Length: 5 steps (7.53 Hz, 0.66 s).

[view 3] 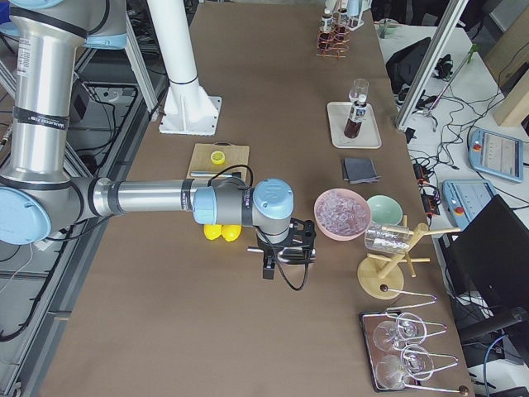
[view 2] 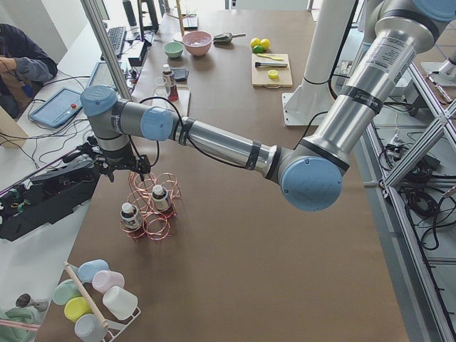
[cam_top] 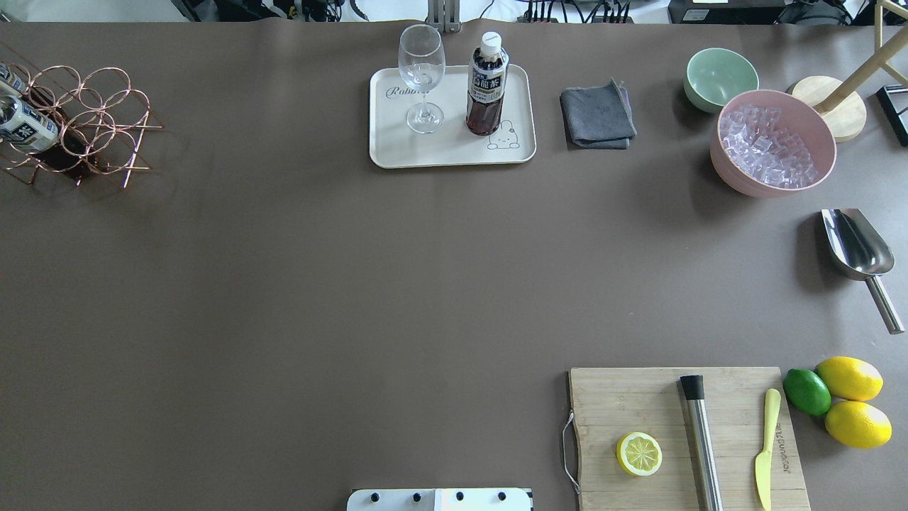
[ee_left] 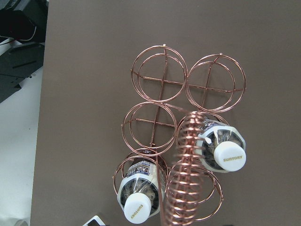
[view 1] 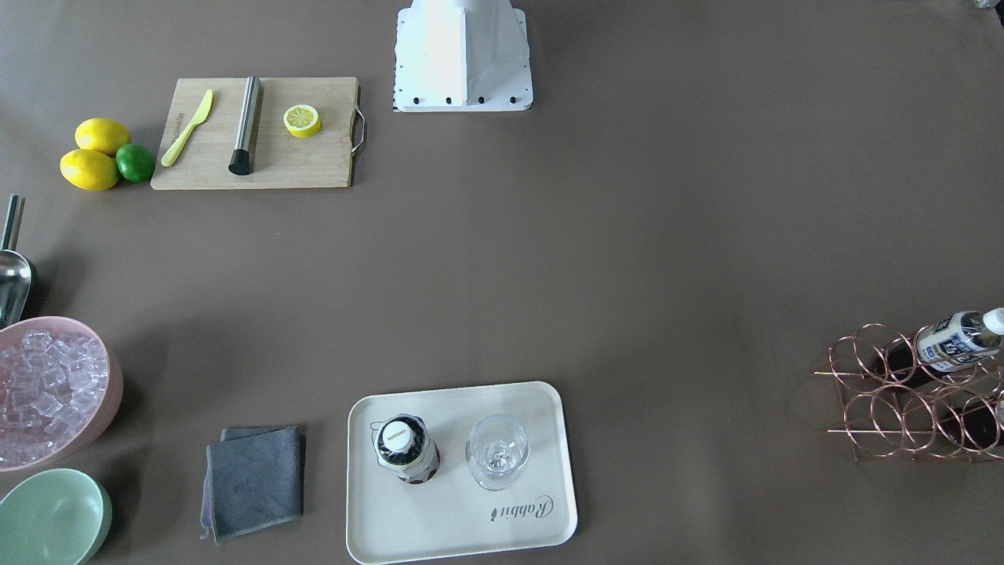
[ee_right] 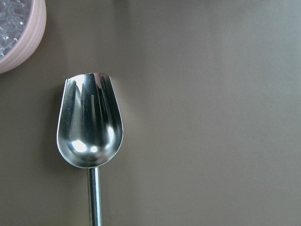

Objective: Take tea from basket to plate

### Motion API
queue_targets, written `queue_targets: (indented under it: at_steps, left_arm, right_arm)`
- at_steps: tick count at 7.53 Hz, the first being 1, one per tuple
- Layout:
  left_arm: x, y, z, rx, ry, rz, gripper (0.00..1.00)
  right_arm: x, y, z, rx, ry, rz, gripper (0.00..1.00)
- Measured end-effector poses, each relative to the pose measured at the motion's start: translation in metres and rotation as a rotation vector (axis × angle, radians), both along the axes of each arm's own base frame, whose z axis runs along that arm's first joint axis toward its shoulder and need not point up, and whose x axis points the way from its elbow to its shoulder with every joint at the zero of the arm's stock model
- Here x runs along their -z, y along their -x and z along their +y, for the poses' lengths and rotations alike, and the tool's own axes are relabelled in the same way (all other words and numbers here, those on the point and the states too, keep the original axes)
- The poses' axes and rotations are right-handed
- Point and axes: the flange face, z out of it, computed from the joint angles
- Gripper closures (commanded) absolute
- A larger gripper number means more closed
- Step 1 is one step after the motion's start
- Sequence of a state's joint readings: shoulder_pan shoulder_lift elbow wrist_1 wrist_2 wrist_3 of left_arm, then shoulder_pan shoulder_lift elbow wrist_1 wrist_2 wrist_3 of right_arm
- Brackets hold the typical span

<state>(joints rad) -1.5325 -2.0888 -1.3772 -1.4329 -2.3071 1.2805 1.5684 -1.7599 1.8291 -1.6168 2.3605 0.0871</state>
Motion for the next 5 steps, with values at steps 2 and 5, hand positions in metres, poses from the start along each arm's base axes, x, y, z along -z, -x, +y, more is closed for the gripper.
queue_targets:
  at_steps: [2,5]
  left_arm:
    - [0.0,0.005,0.001,0.04,0.03,0.004,0.02]
    - [-0.031,0.026,0.017,0.182,0.177,0.022,0.02]
  right_arm:
    - [0.0,-0.002,0.0,-0.002,-0.003,0.009,0.0]
    - [-0.007,-0.007,0.009,-0.016,0.018,-0.001,0.0]
